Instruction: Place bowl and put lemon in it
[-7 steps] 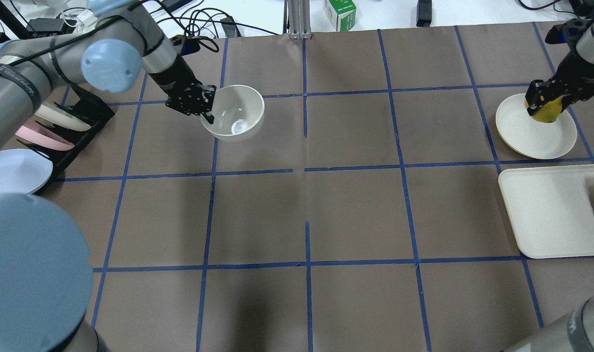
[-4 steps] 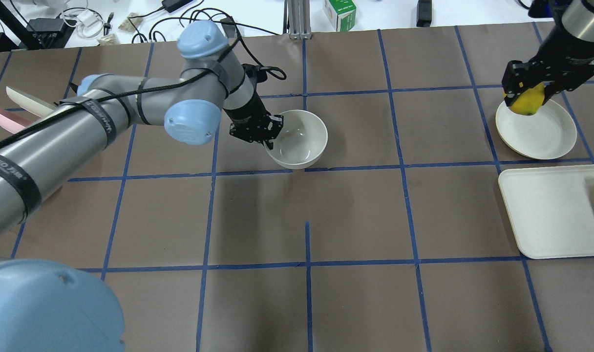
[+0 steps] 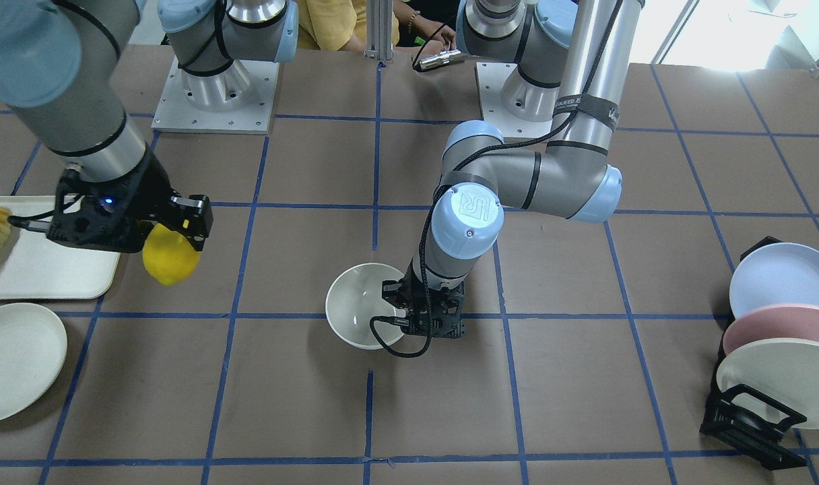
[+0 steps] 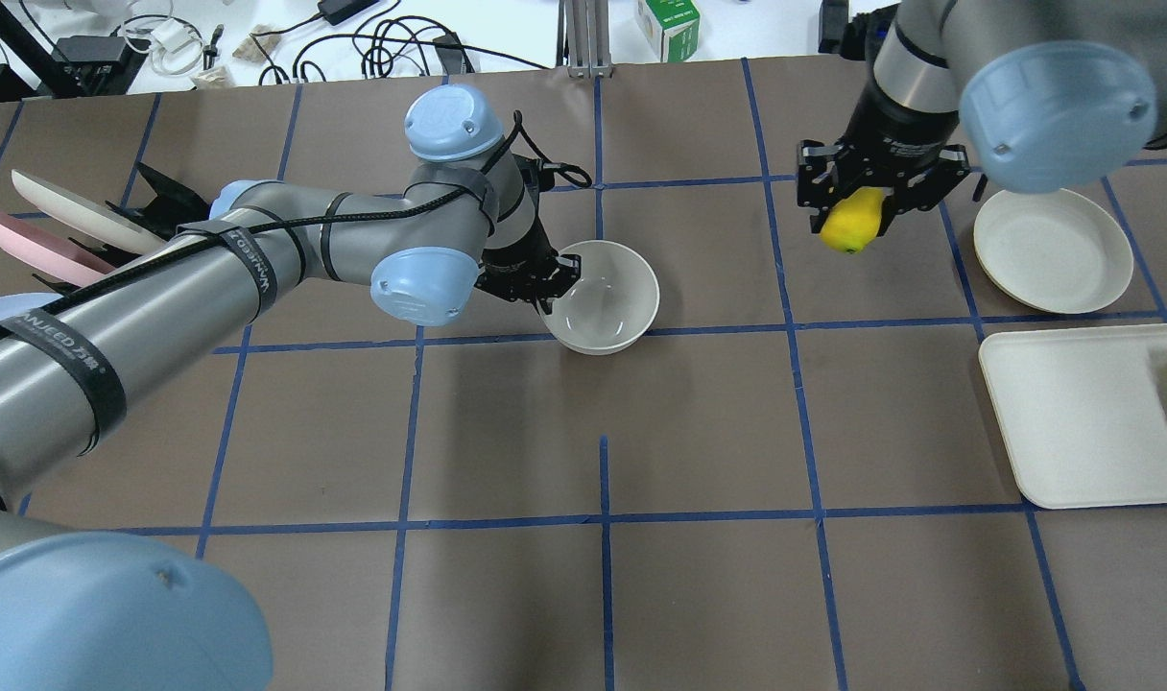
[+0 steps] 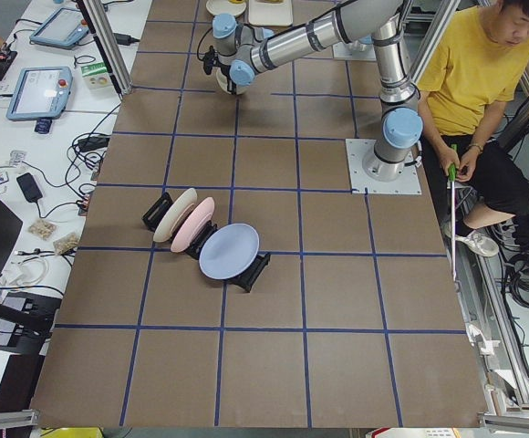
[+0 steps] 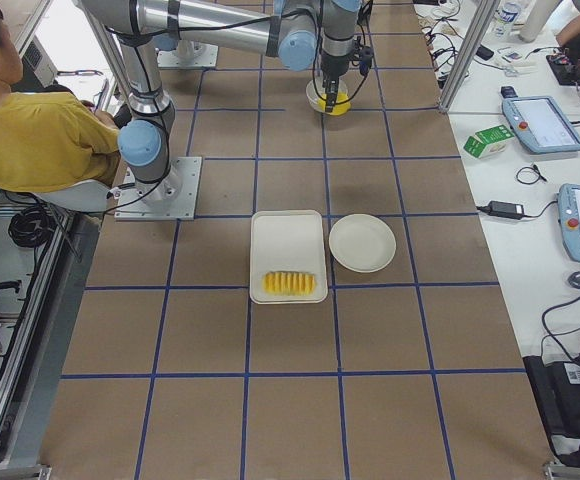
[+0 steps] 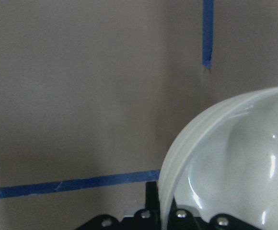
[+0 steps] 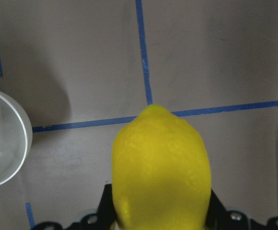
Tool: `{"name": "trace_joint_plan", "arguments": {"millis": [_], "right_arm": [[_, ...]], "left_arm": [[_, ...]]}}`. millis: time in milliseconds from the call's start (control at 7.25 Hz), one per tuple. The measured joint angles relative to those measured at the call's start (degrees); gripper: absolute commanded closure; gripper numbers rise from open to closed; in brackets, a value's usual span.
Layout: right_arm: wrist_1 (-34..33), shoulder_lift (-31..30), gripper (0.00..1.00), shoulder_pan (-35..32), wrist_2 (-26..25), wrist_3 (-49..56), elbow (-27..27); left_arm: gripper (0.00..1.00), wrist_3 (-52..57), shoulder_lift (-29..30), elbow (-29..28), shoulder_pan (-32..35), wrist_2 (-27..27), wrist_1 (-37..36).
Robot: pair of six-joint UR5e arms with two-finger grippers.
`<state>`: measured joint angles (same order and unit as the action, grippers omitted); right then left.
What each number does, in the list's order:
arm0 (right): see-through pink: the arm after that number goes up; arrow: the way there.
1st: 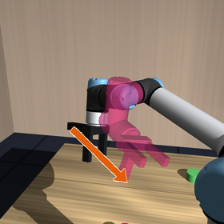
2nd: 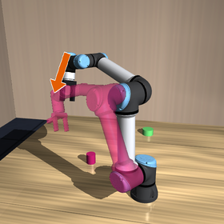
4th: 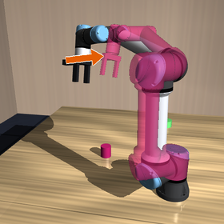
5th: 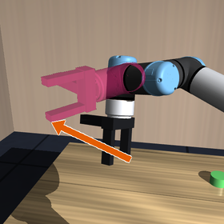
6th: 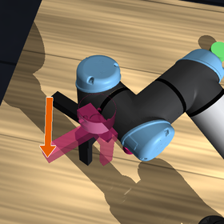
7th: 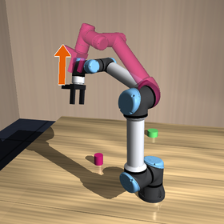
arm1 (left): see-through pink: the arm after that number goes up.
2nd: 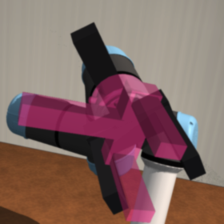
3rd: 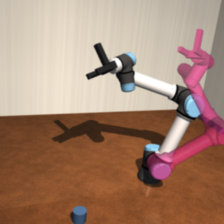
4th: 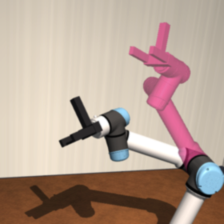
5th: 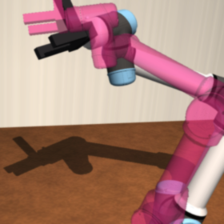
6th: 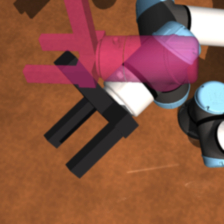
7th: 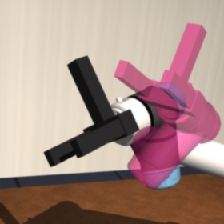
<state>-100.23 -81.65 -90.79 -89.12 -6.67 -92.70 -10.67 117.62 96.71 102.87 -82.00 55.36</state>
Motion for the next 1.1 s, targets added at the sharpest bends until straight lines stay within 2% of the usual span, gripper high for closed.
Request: {"name": "trace_joint_plan", "arguments": {"millis": [138, 414, 690, 828, 1103], "right_arm": [[-1.5, 1.2, 1.0, -2.6, 0.0, -2.7, 0.0], [-4.7, 3.5, 1.0, -5.8, 0.0, -4.4, 0.0], [-5.7, 4.9, 1.0, -7.5, 1.2, -4.8, 0.0], [-6.7, 5.6, 1.0, -8.1, 3.0, -5.4, 0.0], [-12.3, 8.8, 1.0, -10.8, 5.0, -8.4, 0.2]], "left_arm": [[0.0, -0.2, 0.1, 0.1, -0.2, -0.1, -0.1], [0.0, -2.9, -1.0, -0.4, -0.3, 0.0, 0.2], [0.0, -3.3, -4.2, -0.8, -1.7, -0.2, 3.7], [0.0, -1.3, -7.0, -1.4, -4.0, -0.2, 6.9], [0.0, 8.1, -14.2, -3.7, -10.5, -1.6, 17.8]]}}
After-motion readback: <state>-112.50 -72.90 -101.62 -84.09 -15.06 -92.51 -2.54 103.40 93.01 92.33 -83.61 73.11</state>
